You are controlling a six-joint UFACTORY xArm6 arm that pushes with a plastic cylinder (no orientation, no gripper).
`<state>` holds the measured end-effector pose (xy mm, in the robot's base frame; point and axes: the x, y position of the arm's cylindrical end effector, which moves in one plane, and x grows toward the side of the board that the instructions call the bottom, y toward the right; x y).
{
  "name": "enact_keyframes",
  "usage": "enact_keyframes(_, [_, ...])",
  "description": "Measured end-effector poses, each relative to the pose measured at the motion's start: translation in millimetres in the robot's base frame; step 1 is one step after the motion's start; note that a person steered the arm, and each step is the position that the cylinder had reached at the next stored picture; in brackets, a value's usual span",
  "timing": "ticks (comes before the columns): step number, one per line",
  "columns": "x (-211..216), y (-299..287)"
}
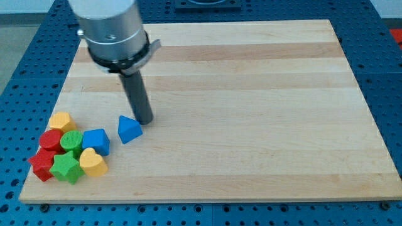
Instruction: Move the blue triangle above the blue cube
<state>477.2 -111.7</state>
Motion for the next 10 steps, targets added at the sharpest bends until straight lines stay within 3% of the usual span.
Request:
enact_keyframes(3, [36.8,122.3])
enact_keyframes(4, [60.7,118.7])
enact_keyframes(10, [20.6,-47.4])
